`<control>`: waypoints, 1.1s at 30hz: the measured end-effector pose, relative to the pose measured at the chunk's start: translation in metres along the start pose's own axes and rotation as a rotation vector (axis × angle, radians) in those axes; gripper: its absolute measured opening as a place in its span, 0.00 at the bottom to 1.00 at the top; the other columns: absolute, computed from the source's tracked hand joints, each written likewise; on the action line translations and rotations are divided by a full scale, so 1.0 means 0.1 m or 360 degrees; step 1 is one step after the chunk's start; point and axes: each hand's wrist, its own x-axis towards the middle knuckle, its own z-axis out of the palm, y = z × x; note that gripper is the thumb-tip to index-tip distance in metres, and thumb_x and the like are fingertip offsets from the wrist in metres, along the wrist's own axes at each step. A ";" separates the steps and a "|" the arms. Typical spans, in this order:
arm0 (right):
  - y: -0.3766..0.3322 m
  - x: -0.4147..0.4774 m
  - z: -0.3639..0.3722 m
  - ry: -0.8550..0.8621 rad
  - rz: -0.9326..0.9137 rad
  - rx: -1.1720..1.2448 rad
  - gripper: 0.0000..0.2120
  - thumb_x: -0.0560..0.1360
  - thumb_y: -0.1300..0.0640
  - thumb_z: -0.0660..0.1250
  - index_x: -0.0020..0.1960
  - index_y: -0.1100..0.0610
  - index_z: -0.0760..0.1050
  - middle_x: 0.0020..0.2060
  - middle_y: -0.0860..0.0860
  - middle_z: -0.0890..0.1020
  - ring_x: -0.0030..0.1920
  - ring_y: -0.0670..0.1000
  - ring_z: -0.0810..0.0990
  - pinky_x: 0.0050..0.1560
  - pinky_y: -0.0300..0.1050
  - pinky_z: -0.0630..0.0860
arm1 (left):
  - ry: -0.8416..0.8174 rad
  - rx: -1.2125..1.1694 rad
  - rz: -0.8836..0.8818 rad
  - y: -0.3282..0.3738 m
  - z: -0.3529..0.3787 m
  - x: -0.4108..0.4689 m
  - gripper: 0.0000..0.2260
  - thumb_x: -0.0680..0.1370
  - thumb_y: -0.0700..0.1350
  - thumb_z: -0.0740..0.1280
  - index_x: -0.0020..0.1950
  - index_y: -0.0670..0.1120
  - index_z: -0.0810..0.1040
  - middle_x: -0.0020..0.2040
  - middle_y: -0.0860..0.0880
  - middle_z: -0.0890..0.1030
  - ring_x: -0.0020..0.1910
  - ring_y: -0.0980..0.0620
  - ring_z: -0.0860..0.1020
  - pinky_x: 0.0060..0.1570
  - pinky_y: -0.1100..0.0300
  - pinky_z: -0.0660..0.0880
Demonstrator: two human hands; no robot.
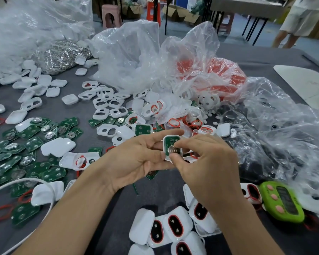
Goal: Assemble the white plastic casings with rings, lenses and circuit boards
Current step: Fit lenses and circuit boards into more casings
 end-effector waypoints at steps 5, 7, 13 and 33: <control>0.03 -0.02 0.00 -0.0039 0.0047 0.0062 0.06 0.68 0.51 0.78 0.43 0.50 0.86 0.37 0.44 0.85 0.39 0.50 0.81 0.43 0.52 0.80 | -0.0025 -0.0016 0.0002 -0.01 0.01 0.01 0.26 0.75 0.27 0.63 0.71 0.44 0.78 0.63 0.39 0.81 0.60 0.45 0.81 0.59 0.50 0.80; 0.04 -0.02 -0.01 -0.0033 0.0048 0.0087 0.05 0.68 0.50 0.77 0.43 0.50 0.85 0.37 0.44 0.85 0.39 0.50 0.81 0.43 0.53 0.80 | -0.0026 -0.0025 -0.0002 -0.01 0.00 0.01 0.26 0.75 0.27 0.63 0.71 0.44 0.78 0.61 0.40 0.82 0.60 0.45 0.82 0.59 0.50 0.80; 0.04 0.00 -0.04 -0.0053 -0.0015 -0.0046 0.07 0.68 0.49 0.76 0.43 0.50 0.85 0.38 0.44 0.85 0.40 0.51 0.82 0.46 0.51 0.80 | -0.0003 0.0014 -0.0013 -0.01 -0.01 0.01 0.24 0.76 0.29 0.64 0.69 0.45 0.80 0.61 0.42 0.82 0.60 0.46 0.81 0.60 0.50 0.80; -0.01 0.00 -0.06 -0.0105 -0.0047 -0.0224 0.09 0.64 0.52 0.82 0.42 0.50 0.85 0.38 0.44 0.86 0.40 0.48 0.83 0.53 0.48 0.75 | 0.0061 0.0096 -0.0029 -0.03 -0.01 0.02 0.25 0.73 0.28 0.65 0.69 0.44 0.80 0.65 0.38 0.81 0.61 0.43 0.81 0.61 0.49 0.80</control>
